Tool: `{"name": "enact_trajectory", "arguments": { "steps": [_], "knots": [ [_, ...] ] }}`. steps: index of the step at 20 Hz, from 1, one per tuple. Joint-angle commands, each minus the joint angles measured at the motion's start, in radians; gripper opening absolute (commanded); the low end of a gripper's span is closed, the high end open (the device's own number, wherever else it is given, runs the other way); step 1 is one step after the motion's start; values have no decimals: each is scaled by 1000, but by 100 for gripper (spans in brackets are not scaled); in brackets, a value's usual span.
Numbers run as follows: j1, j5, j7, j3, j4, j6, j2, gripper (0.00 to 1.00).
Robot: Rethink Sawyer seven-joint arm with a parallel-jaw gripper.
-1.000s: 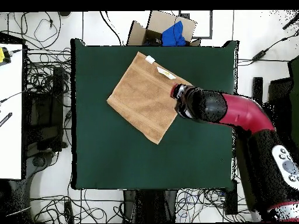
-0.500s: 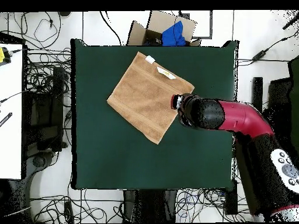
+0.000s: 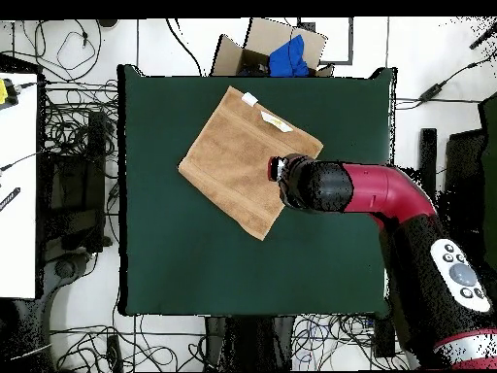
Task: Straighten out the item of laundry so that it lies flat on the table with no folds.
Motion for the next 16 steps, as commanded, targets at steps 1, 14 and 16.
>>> {"name": "enact_trajectory", "arguments": {
  "steps": [1,14,16],
  "knots": [
    [18,-49,-72,69,80,-42,-11,100],
    [30,-46,-22,42,94,-63,-30,100],
    [30,-43,-22,44,93,-63,-29,100]
  ]
}}
